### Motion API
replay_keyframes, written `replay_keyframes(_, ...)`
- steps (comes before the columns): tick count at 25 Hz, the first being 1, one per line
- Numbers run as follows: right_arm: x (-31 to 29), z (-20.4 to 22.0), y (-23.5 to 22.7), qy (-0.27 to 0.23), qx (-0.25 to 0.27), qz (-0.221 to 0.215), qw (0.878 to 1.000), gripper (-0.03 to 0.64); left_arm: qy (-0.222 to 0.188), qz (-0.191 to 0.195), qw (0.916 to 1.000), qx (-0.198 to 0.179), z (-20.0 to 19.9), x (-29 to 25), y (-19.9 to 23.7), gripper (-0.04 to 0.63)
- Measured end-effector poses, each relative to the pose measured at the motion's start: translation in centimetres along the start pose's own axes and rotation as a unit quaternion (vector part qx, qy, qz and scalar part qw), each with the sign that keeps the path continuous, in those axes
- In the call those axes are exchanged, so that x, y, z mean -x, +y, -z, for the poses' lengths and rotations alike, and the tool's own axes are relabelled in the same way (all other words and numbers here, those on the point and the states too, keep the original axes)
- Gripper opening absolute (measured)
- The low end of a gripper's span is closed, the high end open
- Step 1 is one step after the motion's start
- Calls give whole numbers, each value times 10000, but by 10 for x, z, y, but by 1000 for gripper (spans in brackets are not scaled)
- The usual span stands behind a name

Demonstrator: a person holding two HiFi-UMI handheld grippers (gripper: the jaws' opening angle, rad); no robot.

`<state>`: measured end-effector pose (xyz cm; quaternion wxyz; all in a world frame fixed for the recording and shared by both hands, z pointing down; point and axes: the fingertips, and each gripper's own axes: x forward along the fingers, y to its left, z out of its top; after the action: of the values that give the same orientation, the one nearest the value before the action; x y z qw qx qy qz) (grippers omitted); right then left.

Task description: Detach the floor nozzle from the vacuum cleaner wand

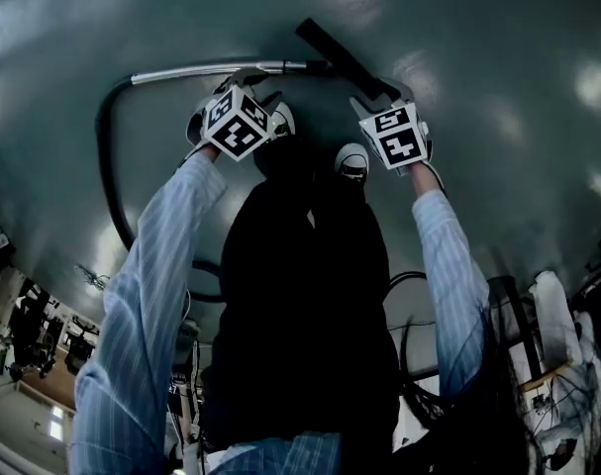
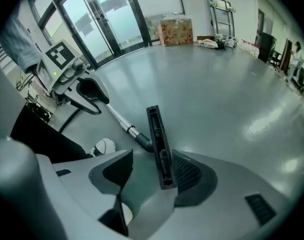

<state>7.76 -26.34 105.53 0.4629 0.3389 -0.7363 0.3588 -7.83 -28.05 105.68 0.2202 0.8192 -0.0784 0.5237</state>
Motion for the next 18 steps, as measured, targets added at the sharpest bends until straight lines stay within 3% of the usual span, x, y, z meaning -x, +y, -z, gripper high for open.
replay_keyframes(7,-84,44,-26,577,572,196,9965,230,664,-69,9937,-896,29,-80,10,147)
replay_keyframes(11,-110,43,-29,696,1068,324,9913,229,823,-181,9908,-1061,36,-104,24,147)
replay_keyframes(18,-131,36,-30,674,937,448,9923,227,1176,-93,9805,-1574,51,-135,37,147)
